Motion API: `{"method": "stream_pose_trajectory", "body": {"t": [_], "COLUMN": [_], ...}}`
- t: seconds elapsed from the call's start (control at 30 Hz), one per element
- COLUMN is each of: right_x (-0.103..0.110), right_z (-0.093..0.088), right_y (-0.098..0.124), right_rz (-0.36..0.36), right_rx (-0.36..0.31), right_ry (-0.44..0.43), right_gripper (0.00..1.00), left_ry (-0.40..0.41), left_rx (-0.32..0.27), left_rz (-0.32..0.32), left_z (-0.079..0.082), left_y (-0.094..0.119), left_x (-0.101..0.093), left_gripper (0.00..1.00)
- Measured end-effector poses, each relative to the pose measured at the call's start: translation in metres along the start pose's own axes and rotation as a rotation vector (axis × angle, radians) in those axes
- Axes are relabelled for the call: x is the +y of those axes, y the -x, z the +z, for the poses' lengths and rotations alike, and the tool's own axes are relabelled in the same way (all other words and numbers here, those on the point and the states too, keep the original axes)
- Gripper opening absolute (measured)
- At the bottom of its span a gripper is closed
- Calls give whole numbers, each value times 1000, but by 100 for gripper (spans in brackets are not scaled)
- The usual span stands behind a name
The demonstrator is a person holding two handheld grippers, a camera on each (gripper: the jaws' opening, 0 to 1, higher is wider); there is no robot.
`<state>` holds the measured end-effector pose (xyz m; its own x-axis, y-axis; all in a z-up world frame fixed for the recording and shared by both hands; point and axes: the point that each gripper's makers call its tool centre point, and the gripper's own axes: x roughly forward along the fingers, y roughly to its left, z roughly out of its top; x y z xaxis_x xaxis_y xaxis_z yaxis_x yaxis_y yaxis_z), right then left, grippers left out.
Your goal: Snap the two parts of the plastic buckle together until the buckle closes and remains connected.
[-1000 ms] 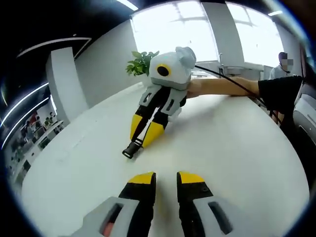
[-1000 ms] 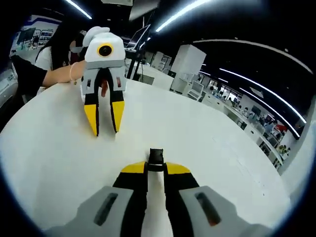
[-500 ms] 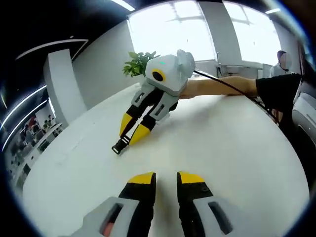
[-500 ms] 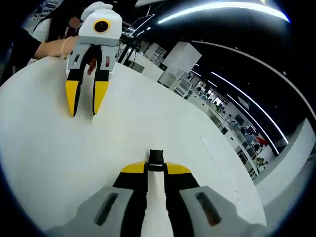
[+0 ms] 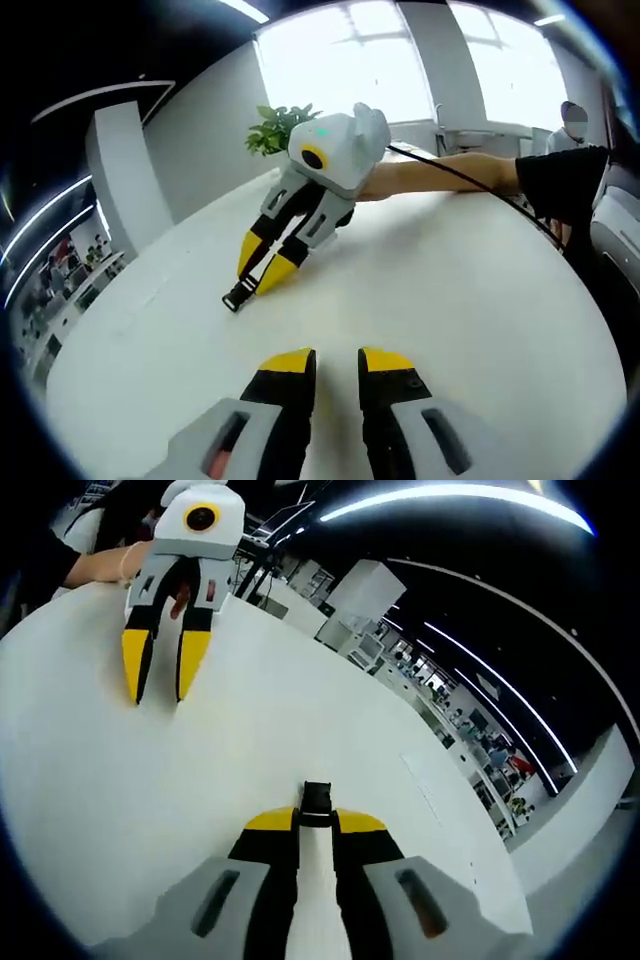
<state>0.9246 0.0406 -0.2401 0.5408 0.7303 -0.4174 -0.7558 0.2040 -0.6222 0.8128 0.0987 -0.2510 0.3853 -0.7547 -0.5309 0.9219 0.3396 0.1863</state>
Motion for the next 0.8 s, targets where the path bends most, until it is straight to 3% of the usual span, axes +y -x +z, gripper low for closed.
{"method": "stream_pose_trajectory", "body": {"t": [0.8], "right_x": [-4], "right_z": [-3], "right_y": [0], "right_rz": [-23], "right_rx": [11], "right_ry": [-9], "right_gripper": [12], "left_ry": [-3], "left_rx": [-8], "left_rz": [-14], "left_z": [2], "left_y": [-1], "left_x": [-4], "left_gripper": [16]}}
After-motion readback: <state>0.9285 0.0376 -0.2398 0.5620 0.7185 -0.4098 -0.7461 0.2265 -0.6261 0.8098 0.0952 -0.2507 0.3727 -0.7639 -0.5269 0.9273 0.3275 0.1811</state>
